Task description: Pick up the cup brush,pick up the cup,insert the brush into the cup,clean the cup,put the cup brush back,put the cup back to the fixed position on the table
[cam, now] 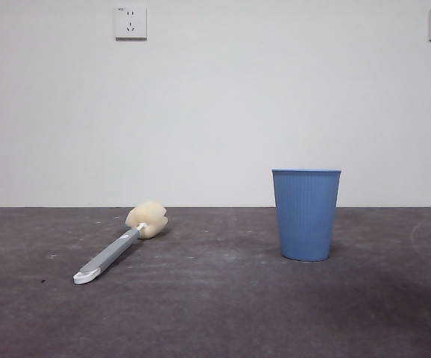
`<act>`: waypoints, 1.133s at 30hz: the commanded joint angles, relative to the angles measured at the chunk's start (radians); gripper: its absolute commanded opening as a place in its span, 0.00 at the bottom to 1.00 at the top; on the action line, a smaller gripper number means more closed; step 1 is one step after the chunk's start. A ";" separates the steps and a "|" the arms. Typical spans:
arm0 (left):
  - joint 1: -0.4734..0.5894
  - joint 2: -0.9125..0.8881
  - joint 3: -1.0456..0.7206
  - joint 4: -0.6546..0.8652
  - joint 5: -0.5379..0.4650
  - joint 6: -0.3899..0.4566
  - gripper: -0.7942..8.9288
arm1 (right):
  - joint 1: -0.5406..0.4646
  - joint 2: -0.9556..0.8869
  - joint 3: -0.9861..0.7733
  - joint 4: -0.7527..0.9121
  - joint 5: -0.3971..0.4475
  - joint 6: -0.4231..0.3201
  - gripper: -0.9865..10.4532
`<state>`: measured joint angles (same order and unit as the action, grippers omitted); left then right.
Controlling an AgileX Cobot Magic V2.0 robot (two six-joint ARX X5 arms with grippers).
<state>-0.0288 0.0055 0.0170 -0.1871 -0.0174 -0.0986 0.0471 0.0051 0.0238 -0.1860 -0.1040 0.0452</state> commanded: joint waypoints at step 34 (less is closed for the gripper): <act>0.003 -0.002 -0.013 0.002 -0.003 -0.006 0.08 | 0.000 0.002 -0.018 0.013 0.006 0.051 0.09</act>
<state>-0.0288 0.0055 0.0170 -0.1871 -0.0181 -0.0986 0.0460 0.0063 0.0219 -0.1780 -0.1009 0.0864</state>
